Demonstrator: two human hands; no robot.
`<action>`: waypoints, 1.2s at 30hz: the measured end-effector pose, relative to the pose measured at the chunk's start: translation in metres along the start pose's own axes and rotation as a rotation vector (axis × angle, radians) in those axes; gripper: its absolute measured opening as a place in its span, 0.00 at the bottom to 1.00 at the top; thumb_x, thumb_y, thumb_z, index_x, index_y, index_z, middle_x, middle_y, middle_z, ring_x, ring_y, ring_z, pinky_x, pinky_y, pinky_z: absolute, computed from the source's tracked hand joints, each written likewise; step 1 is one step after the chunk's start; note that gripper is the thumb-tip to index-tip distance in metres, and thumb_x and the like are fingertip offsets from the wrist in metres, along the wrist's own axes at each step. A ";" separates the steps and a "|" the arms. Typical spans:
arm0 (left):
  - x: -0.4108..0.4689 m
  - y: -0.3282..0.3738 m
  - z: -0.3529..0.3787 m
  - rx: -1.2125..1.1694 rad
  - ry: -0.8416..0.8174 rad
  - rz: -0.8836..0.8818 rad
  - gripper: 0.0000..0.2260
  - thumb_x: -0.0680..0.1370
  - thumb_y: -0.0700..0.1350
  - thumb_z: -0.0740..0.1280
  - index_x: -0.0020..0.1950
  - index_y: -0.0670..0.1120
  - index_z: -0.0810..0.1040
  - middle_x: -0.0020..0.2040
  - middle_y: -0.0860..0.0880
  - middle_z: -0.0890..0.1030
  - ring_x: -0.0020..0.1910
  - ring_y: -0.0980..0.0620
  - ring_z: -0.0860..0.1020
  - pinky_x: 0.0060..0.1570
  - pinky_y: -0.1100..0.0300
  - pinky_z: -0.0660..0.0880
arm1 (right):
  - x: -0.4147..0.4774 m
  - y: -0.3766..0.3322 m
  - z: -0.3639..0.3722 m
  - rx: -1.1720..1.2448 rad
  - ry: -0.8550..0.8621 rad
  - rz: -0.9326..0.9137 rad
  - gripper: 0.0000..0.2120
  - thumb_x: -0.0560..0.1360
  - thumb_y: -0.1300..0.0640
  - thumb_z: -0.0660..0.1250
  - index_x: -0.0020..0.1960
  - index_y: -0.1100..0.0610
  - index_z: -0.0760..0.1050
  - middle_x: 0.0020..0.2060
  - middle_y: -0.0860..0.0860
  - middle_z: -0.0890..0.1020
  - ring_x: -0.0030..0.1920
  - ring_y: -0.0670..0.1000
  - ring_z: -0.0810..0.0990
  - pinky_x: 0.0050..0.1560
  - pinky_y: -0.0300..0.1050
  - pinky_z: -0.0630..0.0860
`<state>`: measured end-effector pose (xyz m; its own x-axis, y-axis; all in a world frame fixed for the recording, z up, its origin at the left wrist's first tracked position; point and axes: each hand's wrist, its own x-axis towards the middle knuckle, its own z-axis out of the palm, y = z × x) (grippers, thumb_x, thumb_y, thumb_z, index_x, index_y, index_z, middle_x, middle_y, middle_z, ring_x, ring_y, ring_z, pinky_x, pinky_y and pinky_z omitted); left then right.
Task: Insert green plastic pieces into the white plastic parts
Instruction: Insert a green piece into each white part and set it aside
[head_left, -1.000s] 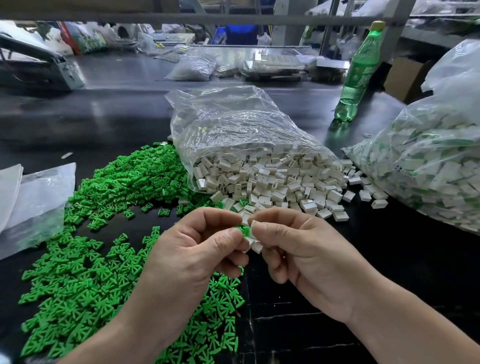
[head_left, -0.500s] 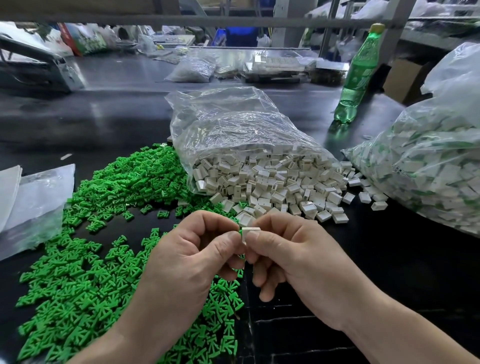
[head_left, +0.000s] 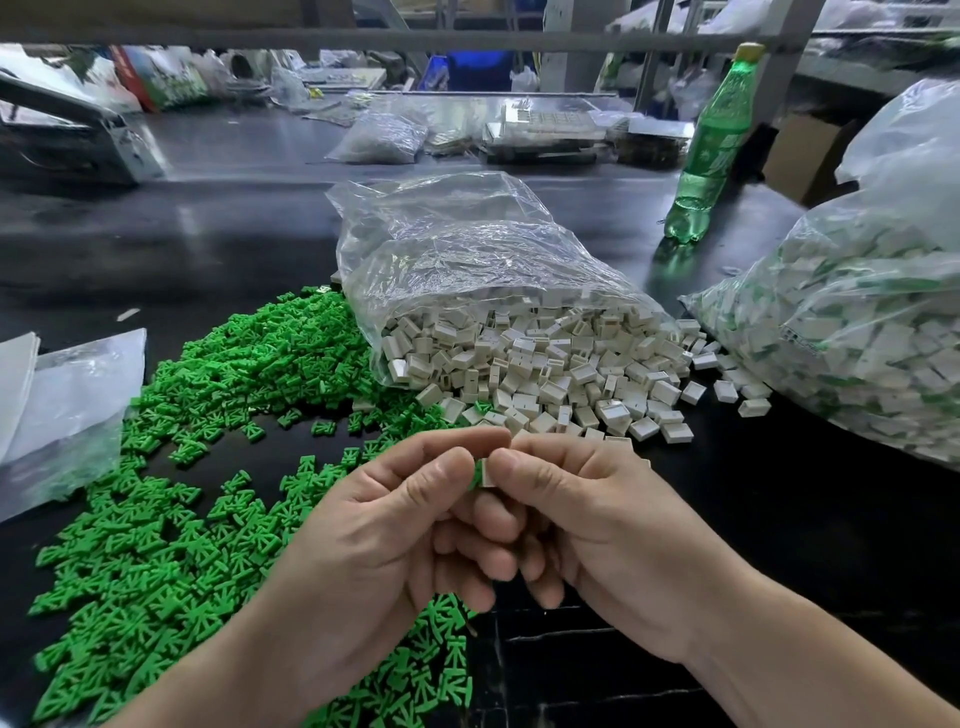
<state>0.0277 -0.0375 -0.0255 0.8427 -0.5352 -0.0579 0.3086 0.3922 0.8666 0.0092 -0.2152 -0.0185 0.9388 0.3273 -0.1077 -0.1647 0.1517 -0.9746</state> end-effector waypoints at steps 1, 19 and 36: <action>0.000 0.001 0.000 -0.043 -0.025 -0.032 0.21 0.71 0.49 0.76 0.61 0.42 0.81 0.37 0.41 0.82 0.32 0.48 0.82 0.27 0.59 0.78 | 0.000 0.000 0.000 0.020 -0.012 0.008 0.11 0.78 0.50 0.68 0.43 0.55 0.81 0.32 0.51 0.79 0.28 0.47 0.74 0.24 0.38 0.71; 0.001 -0.005 0.005 -0.243 -0.009 -0.044 0.23 0.64 0.47 0.83 0.56 0.42 0.83 0.38 0.39 0.84 0.32 0.46 0.84 0.29 0.58 0.81 | -0.004 -0.003 0.010 0.127 0.041 0.010 0.08 0.76 0.50 0.69 0.44 0.51 0.84 0.29 0.49 0.75 0.25 0.45 0.70 0.21 0.36 0.66; 0.002 -0.006 0.007 -0.254 -0.054 0.025 0.17 0.68 0.47 0.79 0.54 0.44 0.84 0.35 0.42 0.84 0.31 0.47 0.84 0.28 0.58 0.80 | -0.005 -0.004 0.015 0.123 0.019 -0.012 0.12 0.77 0.47 0.69 0.45 0.55 0.83 0.27 0.49 0.76 0.24 0.45 0.70 0.21 0.36 0.66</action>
<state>0.0244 -0.0463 -0.0276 0.8288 -0.5595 -0.0050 0.3942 0.5775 0.7149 0.0006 -0.2039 -0.0112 0.9463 0.3071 -0.1009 -0.1880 0.2688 -0.9447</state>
